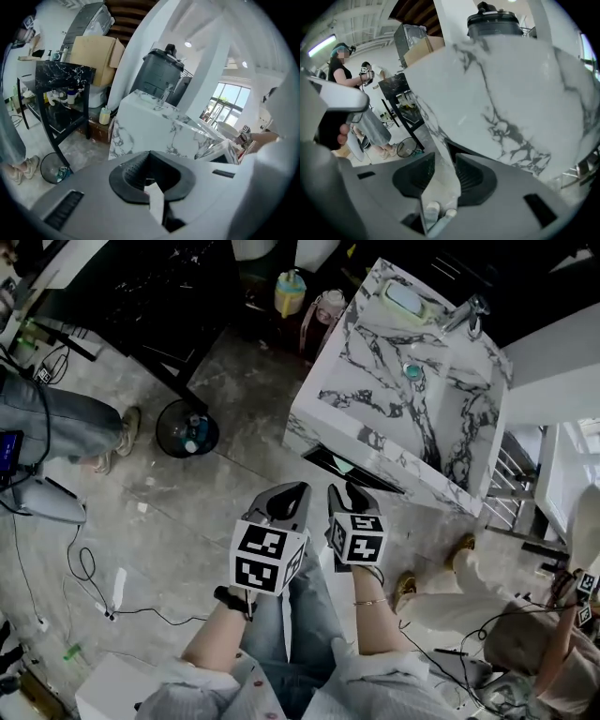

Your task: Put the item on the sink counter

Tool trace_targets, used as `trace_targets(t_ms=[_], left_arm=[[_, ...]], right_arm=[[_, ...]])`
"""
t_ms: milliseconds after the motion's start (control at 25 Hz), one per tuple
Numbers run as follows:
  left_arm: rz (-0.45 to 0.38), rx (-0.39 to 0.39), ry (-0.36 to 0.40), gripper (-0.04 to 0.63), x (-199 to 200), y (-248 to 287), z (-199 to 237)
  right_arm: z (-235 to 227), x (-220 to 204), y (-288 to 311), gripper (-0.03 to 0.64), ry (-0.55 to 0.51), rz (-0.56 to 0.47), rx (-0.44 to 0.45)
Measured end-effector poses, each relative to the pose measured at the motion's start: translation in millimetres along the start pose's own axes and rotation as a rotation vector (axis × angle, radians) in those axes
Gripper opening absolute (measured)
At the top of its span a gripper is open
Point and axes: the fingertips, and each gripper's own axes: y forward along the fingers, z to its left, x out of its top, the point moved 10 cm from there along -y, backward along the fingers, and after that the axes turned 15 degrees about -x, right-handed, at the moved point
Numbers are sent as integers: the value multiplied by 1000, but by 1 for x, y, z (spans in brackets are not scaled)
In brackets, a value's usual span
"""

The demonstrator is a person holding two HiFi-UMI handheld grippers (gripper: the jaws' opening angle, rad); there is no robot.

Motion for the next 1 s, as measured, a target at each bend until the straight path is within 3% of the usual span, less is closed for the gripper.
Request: trace_targets(t_ms=[360, 680, 1000], left_arm=[[-42, -38, 50, 15, 51, -25, -44], [-75, -71, 98, 15, 93, -54, -74], [-176, -135, 190, 15, 139, -71, -109]], right_arm=[[-8, 65, -92, 109, 27, -87, 94], [-12, 122, -155, 69, -27, -206, 134], [-15, 165, -221, 24, -44, -405, 196]])
